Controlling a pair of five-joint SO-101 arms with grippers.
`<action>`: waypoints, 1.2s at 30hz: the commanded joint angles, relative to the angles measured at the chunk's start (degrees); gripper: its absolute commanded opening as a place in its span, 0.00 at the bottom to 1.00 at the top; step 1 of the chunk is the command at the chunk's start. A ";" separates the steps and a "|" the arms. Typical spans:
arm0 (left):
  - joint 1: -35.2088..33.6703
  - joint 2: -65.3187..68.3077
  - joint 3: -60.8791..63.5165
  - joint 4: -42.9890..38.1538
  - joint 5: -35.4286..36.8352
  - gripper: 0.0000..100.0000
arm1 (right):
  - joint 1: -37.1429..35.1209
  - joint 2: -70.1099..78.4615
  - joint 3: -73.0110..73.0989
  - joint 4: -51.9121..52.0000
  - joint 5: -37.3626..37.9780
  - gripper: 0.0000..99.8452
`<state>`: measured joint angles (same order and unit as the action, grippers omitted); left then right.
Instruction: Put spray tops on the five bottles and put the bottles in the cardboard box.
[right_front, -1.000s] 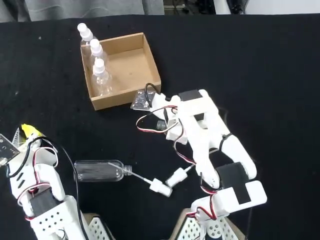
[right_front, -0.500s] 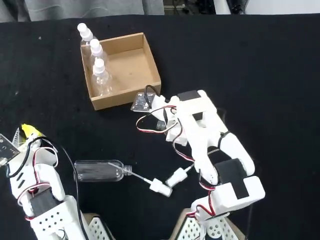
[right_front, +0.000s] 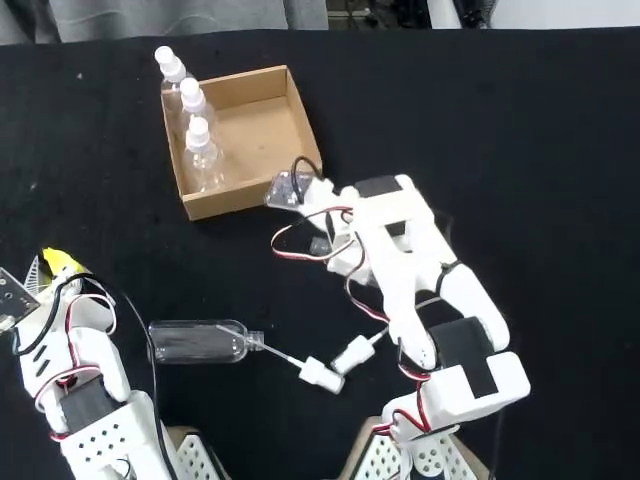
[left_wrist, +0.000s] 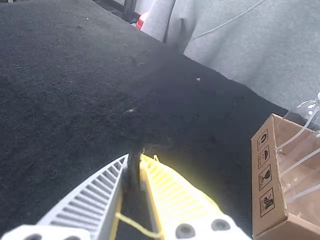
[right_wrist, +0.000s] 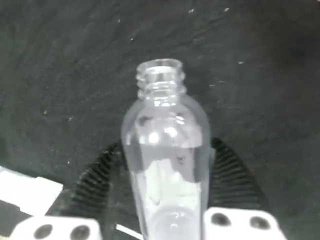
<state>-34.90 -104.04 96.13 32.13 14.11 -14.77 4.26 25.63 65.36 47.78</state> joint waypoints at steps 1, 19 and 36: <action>-0.04 -0.53 1.27 -1.49 -0.44 0.03 | -0.79 -0.66 -4.35 1.05 -1.23 0.12; -0.04 -0.53 1.27 -1.49 -0.44 0.03 | -2.11 -0.66 -17.10 18.02 -8.00 0.11; -0.13 -0.53 1.27 -1.49 -0.44 0.03 | -8.97 -15.78 -17.36 26.02 -17.14 0.11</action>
<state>-34.90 -104.04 96.13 32.13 14.11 -22.68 -6.46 10.42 90.86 32.13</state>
